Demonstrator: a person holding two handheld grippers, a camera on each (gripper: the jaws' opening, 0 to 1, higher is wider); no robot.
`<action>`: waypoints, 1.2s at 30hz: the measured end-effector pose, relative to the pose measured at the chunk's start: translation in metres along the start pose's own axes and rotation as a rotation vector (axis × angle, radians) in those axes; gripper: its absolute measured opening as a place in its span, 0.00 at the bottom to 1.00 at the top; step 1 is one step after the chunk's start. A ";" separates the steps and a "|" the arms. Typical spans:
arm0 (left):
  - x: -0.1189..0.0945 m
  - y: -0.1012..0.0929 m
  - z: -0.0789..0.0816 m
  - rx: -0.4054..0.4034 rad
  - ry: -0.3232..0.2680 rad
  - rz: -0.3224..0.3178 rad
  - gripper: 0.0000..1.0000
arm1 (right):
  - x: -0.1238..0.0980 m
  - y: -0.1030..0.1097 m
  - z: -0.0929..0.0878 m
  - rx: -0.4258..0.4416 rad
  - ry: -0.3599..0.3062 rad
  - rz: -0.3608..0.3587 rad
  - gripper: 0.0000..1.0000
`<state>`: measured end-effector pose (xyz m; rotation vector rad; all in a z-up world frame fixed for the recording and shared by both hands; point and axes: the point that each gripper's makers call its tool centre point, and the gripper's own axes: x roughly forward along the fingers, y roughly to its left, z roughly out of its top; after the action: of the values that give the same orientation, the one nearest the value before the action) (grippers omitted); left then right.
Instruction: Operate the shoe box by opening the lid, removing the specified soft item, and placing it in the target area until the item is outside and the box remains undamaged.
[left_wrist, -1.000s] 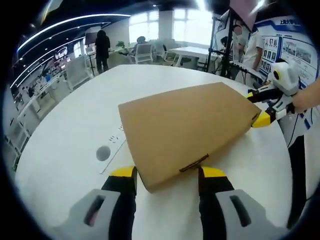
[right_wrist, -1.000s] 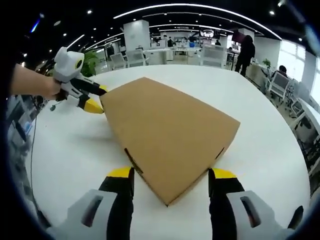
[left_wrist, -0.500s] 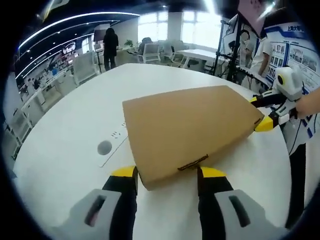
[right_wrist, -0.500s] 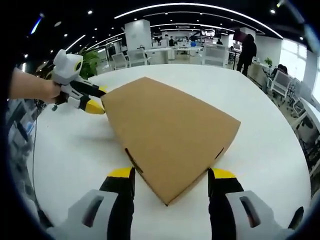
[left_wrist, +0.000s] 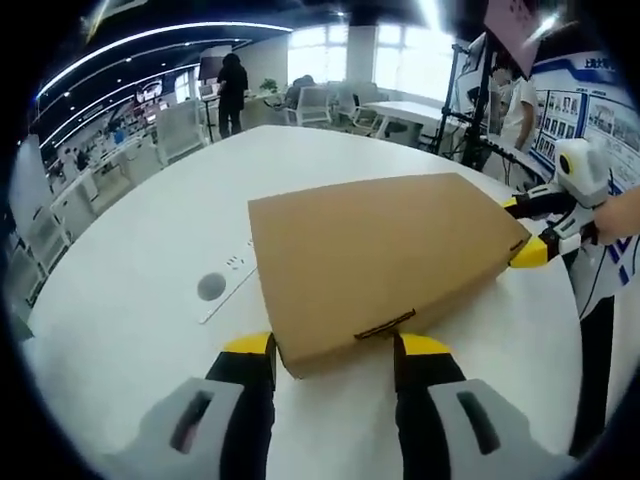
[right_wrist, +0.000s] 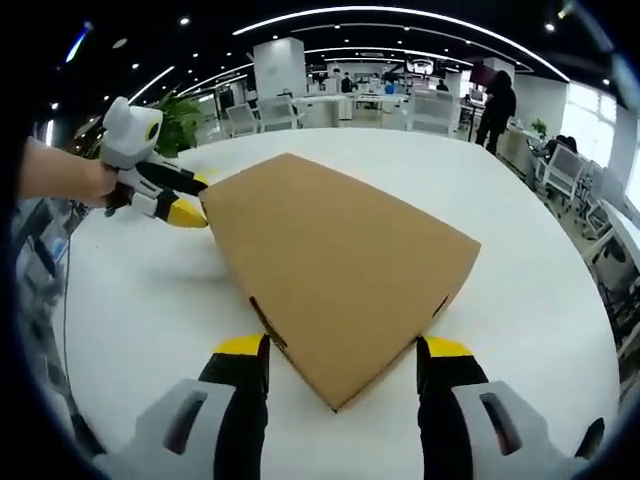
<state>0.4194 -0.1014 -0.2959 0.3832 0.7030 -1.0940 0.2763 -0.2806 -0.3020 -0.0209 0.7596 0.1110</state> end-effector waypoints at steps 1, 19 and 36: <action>-0.001 0.000 0.000 -0.004 0.001 0.002 0.46 | 0.000 0.000 0.000 -0.002 -0.001 0.003 0.58; -0.007 -0.007 -0.008 -0.050 -0.019 0.061 0.46 | 0.001 -0.001 -0.001 -0.040 0.005 0.027 0.59; -0.016 -0.017 -0.017 -0.091 -0.021 0.099 0.46 | -0.001 -0.001 -0.004 -0.068 0.014 0.052 0.57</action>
<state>0.3945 -0.0877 -0.2966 0.3246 0.7055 -0.9674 0.2731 -0.2820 -0.3042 -0.0666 0.7706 0.1867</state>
